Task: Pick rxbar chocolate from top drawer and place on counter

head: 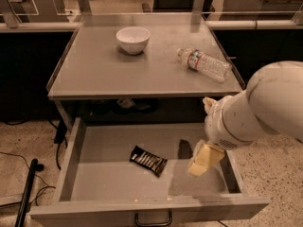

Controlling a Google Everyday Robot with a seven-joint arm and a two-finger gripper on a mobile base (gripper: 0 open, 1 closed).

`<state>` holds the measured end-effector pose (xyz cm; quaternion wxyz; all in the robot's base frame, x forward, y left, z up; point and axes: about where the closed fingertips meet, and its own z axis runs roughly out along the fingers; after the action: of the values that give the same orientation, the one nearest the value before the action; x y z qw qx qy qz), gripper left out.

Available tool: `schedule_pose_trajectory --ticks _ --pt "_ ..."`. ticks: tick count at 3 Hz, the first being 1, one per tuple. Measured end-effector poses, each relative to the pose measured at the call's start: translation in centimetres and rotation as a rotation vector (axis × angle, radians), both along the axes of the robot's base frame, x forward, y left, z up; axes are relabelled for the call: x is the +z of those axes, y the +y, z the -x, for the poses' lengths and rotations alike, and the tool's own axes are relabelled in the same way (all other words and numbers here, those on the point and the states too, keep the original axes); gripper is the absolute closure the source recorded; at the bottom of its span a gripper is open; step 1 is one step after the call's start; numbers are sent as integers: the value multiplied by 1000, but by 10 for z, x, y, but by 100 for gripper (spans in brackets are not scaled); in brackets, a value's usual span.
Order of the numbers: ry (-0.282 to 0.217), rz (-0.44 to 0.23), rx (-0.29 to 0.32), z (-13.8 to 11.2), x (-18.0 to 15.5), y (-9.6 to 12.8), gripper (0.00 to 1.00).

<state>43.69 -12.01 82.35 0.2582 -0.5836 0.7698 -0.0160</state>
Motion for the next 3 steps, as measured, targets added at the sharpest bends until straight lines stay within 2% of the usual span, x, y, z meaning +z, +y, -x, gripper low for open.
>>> schedule_pose_trajectory --ticks 1,2,3 --pt "11 -9 11 -16 -27 21 0" --pt "27 -92 18 -35 -57 42 0" --pt "59 -230 -7 -45 -86 61 0"
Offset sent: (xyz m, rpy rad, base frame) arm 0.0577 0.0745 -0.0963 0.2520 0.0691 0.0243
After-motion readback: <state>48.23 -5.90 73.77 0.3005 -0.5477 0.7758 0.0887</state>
